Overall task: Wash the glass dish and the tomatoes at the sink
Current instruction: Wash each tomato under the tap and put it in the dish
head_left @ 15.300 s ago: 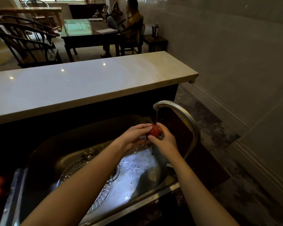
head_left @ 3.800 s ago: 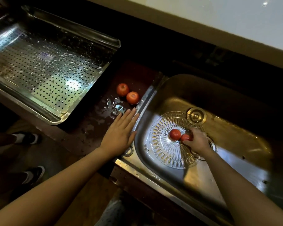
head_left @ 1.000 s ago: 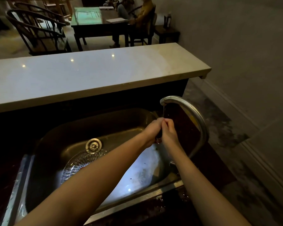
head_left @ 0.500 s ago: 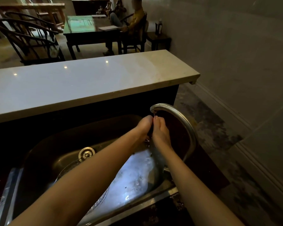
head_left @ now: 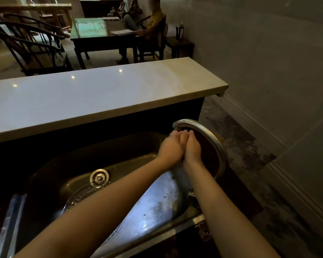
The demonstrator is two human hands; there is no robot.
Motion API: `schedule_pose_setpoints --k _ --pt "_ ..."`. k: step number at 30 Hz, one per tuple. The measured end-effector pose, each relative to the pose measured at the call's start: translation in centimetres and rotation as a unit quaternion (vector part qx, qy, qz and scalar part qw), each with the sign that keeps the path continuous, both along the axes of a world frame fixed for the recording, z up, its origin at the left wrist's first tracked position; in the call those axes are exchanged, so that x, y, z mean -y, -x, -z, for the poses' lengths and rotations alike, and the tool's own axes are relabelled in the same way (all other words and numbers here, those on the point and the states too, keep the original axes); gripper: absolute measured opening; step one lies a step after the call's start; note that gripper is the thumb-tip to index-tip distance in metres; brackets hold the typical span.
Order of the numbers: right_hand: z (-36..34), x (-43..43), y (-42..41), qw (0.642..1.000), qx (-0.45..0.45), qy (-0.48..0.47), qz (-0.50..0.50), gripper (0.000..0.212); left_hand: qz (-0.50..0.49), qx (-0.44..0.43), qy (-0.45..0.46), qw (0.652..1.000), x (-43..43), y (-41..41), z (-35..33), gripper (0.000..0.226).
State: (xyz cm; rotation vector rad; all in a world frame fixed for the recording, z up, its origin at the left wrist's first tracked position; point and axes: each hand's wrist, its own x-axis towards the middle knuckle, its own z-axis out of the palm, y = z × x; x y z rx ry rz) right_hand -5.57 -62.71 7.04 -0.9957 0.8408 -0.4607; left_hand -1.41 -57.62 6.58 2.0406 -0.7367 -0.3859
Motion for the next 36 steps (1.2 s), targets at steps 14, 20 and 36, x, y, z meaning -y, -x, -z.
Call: schedule_pose_setpoints --k 14,20,36 --pt "0.3 1.0 0.3 0.928 -0.243 0.264 -0.102 0.056 0.052 0.231 -0.097 0.967 -2.2 0.0 -1.1 0.041" --pt "0.2 -0.7 1.9 0.811 -0.206 0.539 -0.099 0.039 0.035 -0.248 0.001 0.968 -1.9 -0.9 -2.9 0.045" --pt "-0.6 -1.0 0.1 0.88 -0.263 0.388 -0.08 0.051 0.005 -0.097 -0.003 0.995 -1.8 -0.8 -2.5 0.038"
